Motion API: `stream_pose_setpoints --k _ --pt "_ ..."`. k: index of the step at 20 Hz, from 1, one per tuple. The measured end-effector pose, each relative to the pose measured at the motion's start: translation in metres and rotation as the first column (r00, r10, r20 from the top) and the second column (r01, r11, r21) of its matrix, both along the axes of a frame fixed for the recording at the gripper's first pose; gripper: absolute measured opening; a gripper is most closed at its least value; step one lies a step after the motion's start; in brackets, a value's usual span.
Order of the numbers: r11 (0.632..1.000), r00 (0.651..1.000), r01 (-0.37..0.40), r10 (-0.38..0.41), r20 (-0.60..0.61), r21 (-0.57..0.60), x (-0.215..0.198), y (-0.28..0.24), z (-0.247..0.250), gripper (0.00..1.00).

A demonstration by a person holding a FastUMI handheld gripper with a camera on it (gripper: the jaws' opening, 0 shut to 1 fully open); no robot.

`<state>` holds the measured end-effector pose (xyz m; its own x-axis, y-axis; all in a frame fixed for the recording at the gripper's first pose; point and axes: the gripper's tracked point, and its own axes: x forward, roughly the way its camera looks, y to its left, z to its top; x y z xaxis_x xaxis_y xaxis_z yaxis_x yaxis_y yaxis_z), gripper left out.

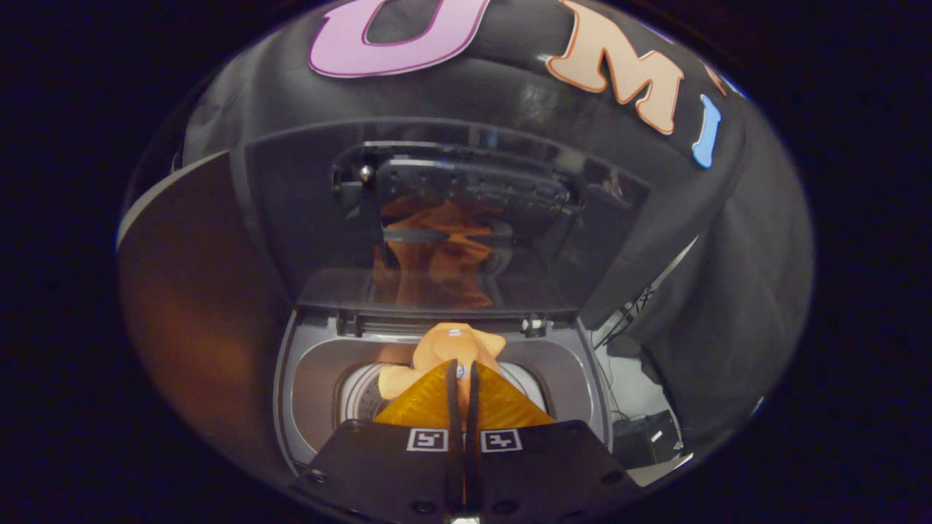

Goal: Put the clothes into the washing machine and then close the washing machine lid.

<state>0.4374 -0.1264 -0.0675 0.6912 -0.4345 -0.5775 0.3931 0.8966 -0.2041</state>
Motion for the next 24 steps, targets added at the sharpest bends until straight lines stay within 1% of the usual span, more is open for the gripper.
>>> stream_pose_setpoints --k 5,8,9,10,13,17,19,24 --pt "0.998 0.997 0.000 0.006 -0.082 0.070 -0.004 0.002 -0.044 0.02" --pt "0.998 0.992 0.010 -0.002 -0.126 0.063 -0.005 -0.003 -0.055 0.02" --pt "0.999 0.990 0.022 -0.015 -0.142 0.050 -0.008 -0.006 -0.057 0.07" --pt "0.998 0.991 0.020 -0.012 -0.133 0.057 -0.007 -0.007 -0.058 0.11" --pt "0.996 0.998 0.018 -0.012 -0.063 0.083 -0.005 0.004 -0.041 0.49" --pt "0.996 1.000 -0.015 0.016 -0.012 0.082 -0.022 0.018 -0.017 0.99" --pt "0.998 0.999 -0.034 0.033 0.007 0.060 -0.035 0.022 -0.005 0.98" --pt "0.998 0.991 -0.062 0.059 0.123 0.022 -0.069 0.039 0.030 0.98"
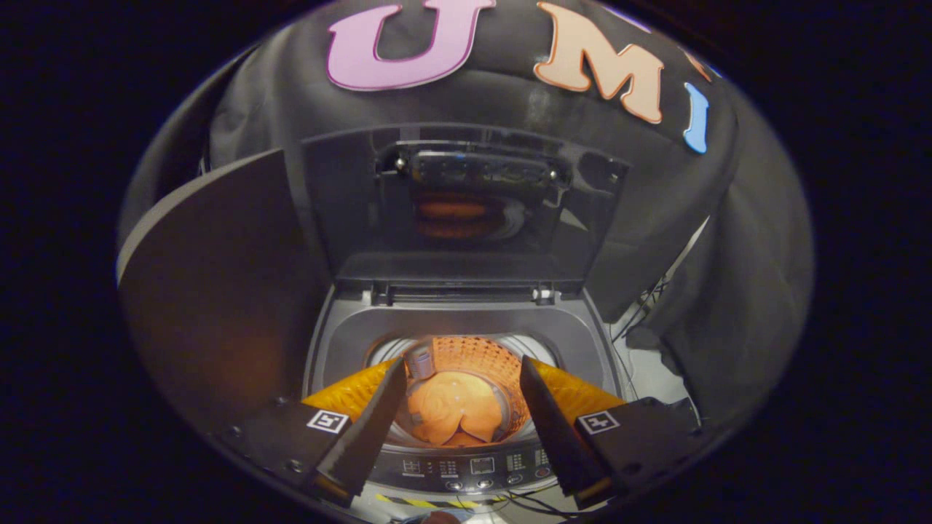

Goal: Put the clothes into the washing machine and then close the washing machine lid.

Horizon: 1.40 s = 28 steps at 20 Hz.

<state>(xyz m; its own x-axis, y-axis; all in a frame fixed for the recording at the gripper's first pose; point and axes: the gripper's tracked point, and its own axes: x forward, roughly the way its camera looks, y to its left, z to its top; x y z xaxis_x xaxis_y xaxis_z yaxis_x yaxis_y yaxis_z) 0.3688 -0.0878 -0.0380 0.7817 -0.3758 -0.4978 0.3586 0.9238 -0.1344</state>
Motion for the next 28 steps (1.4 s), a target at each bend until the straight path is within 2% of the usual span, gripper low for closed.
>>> stream_pose_setpoints --k 4,7,16,23,28 --pt "0.999 0.993 0.010 -0.005 0.117 -0.041 -0.028 0.008 0.021 0.98" --pt "0.999 0.989 0.029 -0.026 0.147 -0.023 -0.057 0.017 0.014 0.98" --pt "0.999 0.975 -0.029 0.034 0.218 -0.026 -0.104 0.064 0.032 0.98" --pt "0.999 0.909 -0.033 0.045 0.414 -0.036 -0.115 0.081 0.096 0.98" --pt "0.996 0.858 0.005 0.041 0.512 -0.088 -0.112 0.067 0.132 0.98"
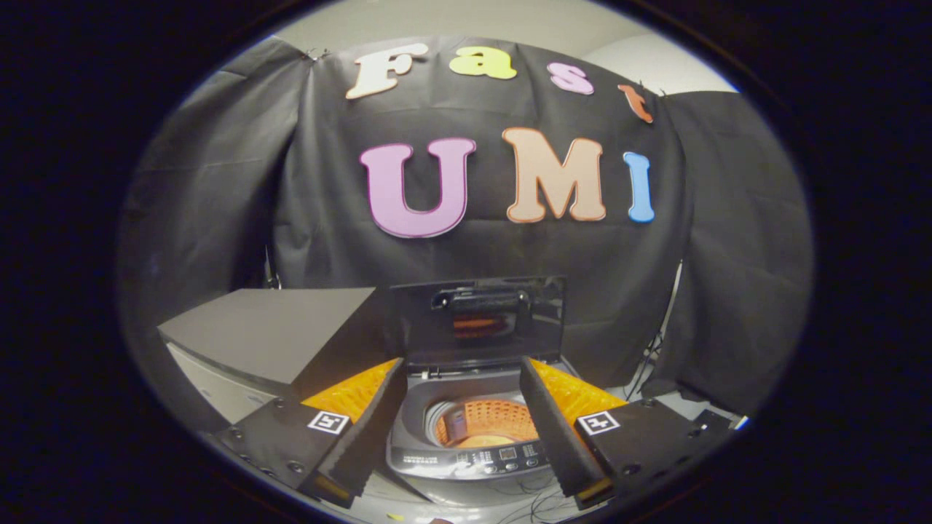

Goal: Put the clothes into the washing machine and then close the washing machine lid.

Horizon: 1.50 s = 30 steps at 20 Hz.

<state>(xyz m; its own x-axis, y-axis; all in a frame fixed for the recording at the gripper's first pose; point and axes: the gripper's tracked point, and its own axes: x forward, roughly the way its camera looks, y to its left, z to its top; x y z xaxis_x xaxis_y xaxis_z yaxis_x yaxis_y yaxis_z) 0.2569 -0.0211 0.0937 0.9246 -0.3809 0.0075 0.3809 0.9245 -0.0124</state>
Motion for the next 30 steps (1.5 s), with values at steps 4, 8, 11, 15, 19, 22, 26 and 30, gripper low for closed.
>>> stream_pose_setpoints --k 4,8,11,15,19,22,26,30 --pt "1.000 0.996 0.016 -0.017 0.084 0.013 0.014 -0.015 0.013 0.98" --pt "0.999 0.993 0.024 -0.021 0.113 -0.022 0.044 -0.031 0.033 0.97" --pt "0.999 0.993 -0.004 0.008 0.119 -0.035 0.079 -0.040 0.048 0.97" --pt "0.997 0.996 -0.038 0.043 0.073 -0.070 0.128 -0.055 0.054 0.97" --pt "0.994 0.997 -0.081 0.081 0.002 -0.079 0.179 -0.074 0.053 0.97" --pt "0.995 0.998 -0.060 0.058 -0.027 -0.081 0.211 -0.098 0.052 0.98" --pt "0.998 0.998 -0.058 0.057 -0.031 -0.034 0.247 -0.119 0.054 0.98" --pt "0.992 0.984 -0.127 0.128 -0.123 0.019 0.285 -0.125 0.037 0.98"
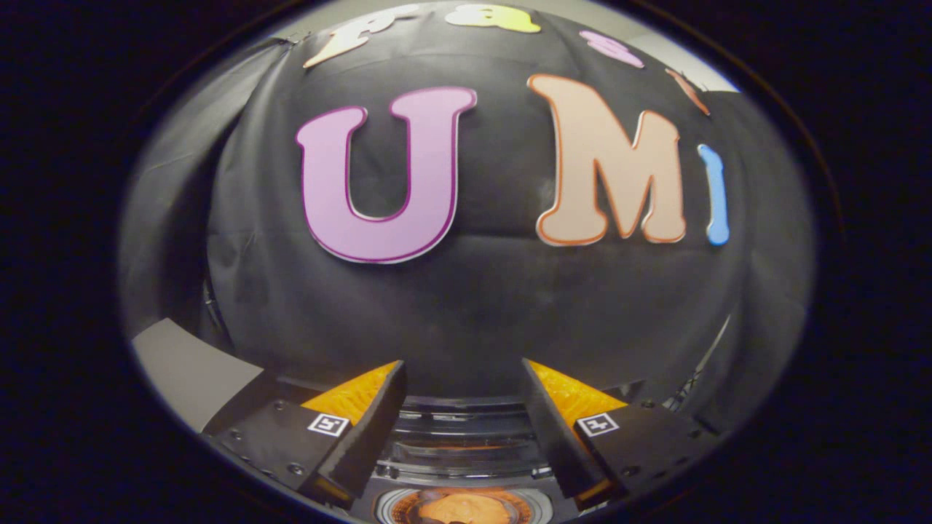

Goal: Put the clothes into the washing machine and then close the washing machine lid.

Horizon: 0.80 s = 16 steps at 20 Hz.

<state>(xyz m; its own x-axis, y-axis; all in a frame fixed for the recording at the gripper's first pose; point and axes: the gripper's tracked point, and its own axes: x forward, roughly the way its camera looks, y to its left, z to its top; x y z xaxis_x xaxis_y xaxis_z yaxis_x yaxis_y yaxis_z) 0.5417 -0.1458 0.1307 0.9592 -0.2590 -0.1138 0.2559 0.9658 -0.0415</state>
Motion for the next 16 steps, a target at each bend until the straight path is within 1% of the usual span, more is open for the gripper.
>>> stream_pose_setpoints --k 3,5,7,12,14,16 --pt "0.999 0.996 -0.032 0.029 -0.086 -0.029 0.021 -0.004 -0.020 0.98" --pt "0.999 0.994 -0.039 0.037 -0.106 -0.018 0.031 -0.006 -0.020 0.98" --pt "0.999 0.989 -0.037 0.038 -0.140 0.007 0.032 -0.006 -0.027 0.98" --pt "0.997 0.990 -0.034 0.043 -0.135 0.070 0.034 -0.014 -0.032 0.98" --pt "0.997 0.993 -0.021 0.028 -0.113 0.068 0.036 -0.015 -0.031 0.98" --pt "0.998 0.995 -0.024 0.029 -0.093 0.050 0.040 -0.014 -0.029 0.98"
